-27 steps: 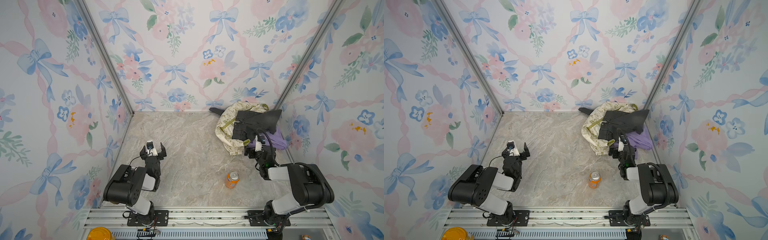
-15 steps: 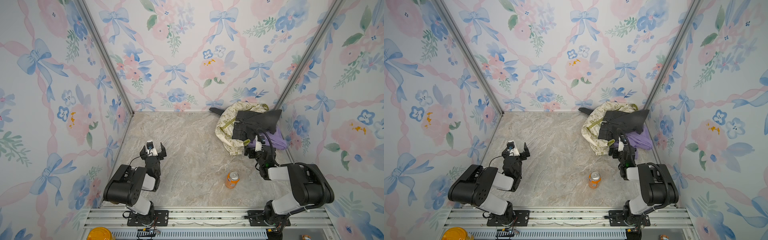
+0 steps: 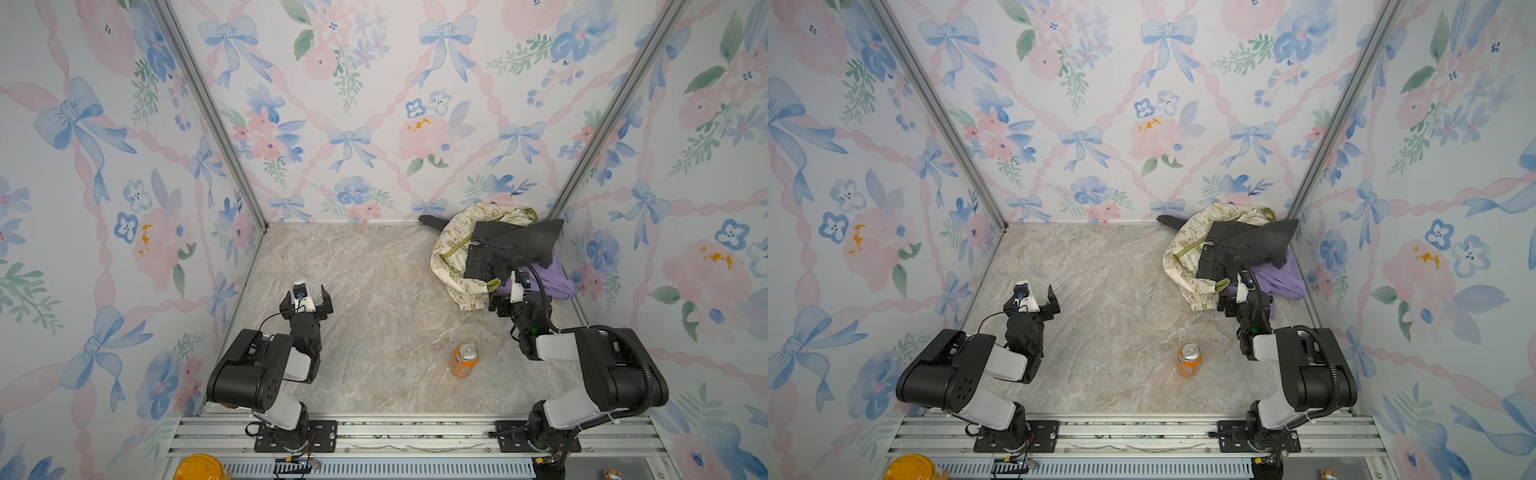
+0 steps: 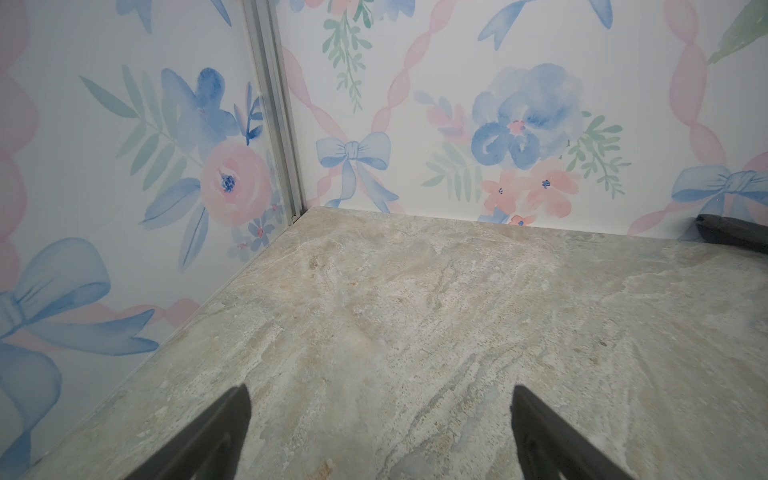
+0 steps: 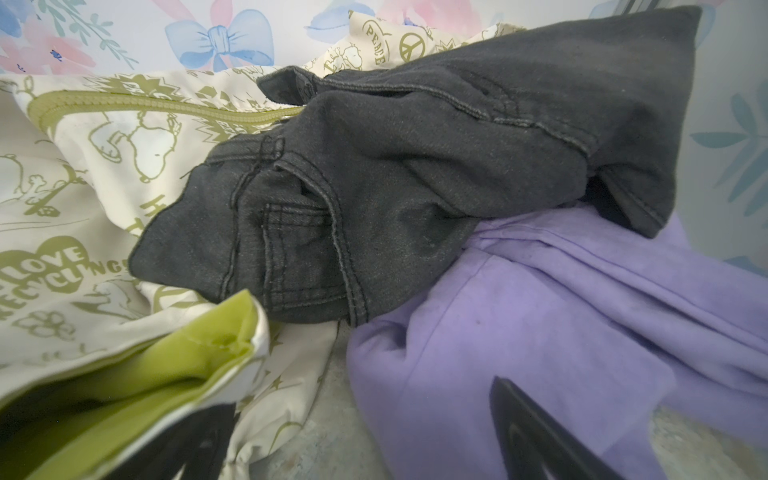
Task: Pick out a specific cloth from the pile
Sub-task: 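Move the right gripper down into the lavender shirt under the grey jeans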
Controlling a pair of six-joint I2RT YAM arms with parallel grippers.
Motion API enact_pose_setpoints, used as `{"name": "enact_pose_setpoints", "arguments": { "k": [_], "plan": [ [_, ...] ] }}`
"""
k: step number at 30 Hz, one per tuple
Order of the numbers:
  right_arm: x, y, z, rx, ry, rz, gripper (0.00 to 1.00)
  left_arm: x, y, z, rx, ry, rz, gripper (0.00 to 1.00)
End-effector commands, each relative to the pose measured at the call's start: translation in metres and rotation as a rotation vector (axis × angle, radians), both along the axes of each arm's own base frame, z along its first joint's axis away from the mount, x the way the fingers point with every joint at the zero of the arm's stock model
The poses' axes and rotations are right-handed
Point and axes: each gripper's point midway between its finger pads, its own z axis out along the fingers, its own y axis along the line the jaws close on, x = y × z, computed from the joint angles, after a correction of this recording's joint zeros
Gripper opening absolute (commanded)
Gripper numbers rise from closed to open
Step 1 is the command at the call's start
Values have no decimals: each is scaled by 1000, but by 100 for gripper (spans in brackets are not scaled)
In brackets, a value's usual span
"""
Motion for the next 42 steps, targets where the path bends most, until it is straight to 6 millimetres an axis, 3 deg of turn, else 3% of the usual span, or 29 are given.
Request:
{"name": "enact_pose_setpoints", "arguments": {
  "k": [1,5,11,15,20,23,27,34,42],
  "plan": [
    [0,7,17,-44,-58,-5,97,-2,-1,6,-1,-19,6,98],
    [-13,21,42,-155,-15,-9,97,-10,-10,23,57,-40,32,98],
    [-44,29,90,-103,-22,-3,97,-20,-28,57,75,-42,82,98],
    [-66,22,122,-34,-34,-39,97,-24,-41,89,-109,-90,12,98],
    [-84,-8,140,75,-3,-195,97,-37,-75,130,-315,-146,-230,98],
    [-86,-32,131,190,69,-298,99,-43,-92,148,-327,-127,-341,98],
    [-82,-53,105,279,164,-389,93,-51,-114,158,-253,-43,-476,98],
    [-53,-65,57,388,275,-437,74,-67,-136,147,-164,35,-635,98],
    [-9,-74,24,542,307,-452,59,-74,-143,129,-138,62,-684,98]
  ]
}}
